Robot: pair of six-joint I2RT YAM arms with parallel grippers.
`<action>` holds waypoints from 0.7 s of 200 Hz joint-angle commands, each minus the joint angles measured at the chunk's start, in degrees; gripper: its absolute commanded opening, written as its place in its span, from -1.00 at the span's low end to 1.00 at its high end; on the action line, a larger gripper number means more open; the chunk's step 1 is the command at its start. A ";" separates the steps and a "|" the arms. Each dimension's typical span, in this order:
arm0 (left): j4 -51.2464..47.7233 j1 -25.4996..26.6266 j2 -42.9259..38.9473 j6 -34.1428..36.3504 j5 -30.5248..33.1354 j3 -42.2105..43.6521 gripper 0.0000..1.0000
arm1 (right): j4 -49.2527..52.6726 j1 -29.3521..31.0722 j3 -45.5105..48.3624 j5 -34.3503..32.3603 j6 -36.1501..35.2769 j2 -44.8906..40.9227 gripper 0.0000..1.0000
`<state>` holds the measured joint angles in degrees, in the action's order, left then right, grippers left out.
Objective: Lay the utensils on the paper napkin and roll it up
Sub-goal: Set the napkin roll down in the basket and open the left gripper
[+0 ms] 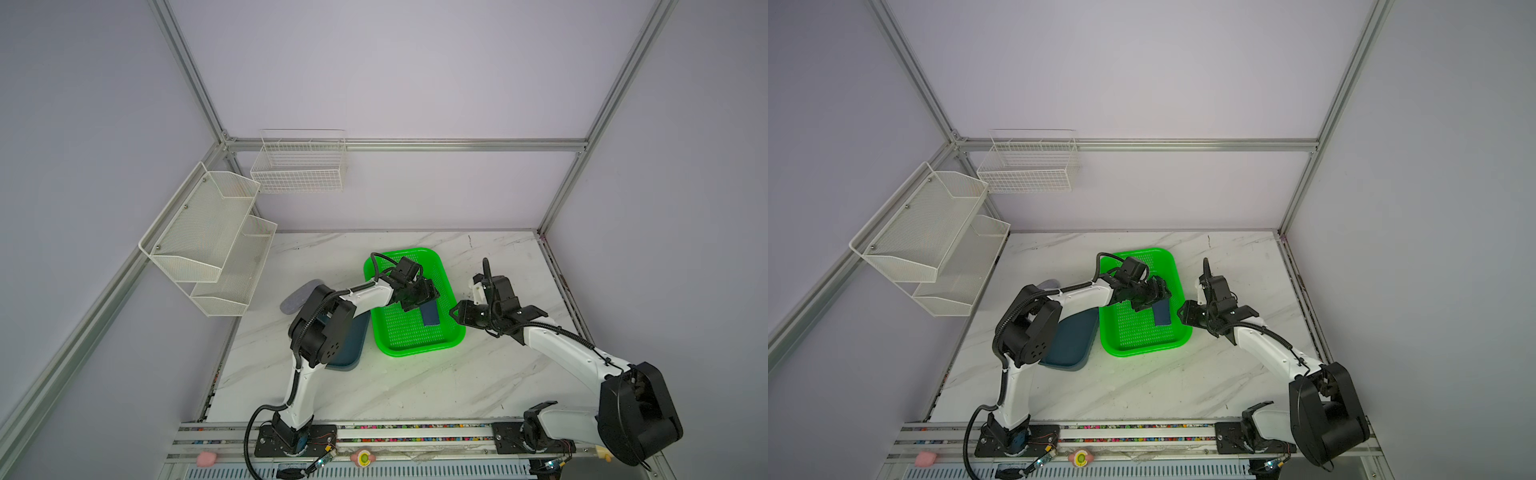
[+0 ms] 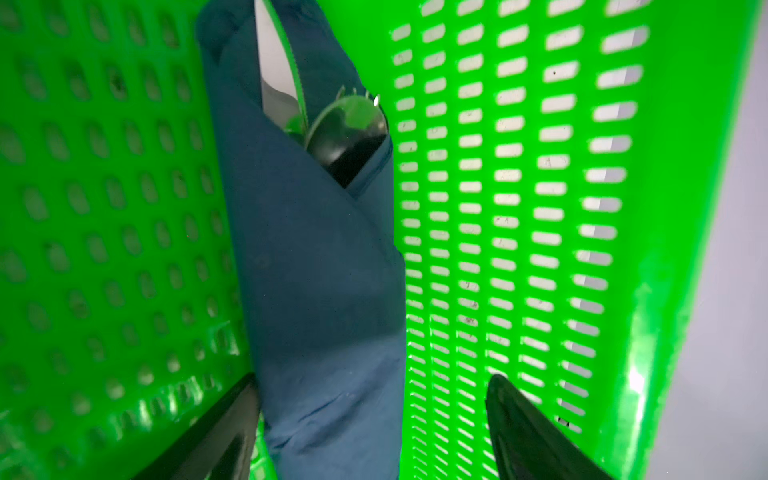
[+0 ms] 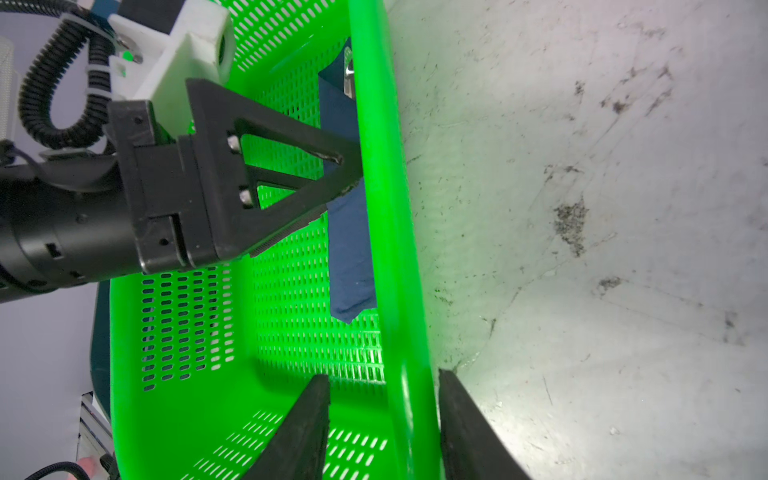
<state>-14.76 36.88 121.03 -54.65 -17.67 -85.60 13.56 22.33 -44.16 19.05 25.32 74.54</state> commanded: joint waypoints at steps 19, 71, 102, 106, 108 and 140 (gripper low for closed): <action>0.50 1.16 -0.46 -1.41 -1.10 1.55 0.63 | 1.38 -0.09 -1.12 0.47 -1.66 0.61 -0.08; 3.33 1.60 0.18 -3.35 -2.94 1.93 0.59 | 1.79 -0.11 -0.81 3.99 -3.06 0.55 -0.11; 5.41 1.61 0.26 -4.40 -4.03 2.73 0.59 | 0.81 -0.16 0.03 7.47 -2.83 -0.19 -0.14; 5.29 1.61 0.30 -4.41 -3.96 2.77 0.58 | 0.89 -0.16 0.08 7.28 -2.81 -0.16 -0.14; 5.21 1.61 0.16 -4.34 -3.91 2.91 0.59 | 0.97 -0.11 0.05 7.18 -2.82 -0.25 -0.14; 5.10 1.61 -3.60 -2.94 -0.56 5.63 0.66 | 4.60 -0.10 -1.51 -0.45 -2.20 -1.25 -0.02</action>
<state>-10.63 38.06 120.81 -58.13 -19.44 -83.26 15.16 22.17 -44.16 23.03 23.24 74.94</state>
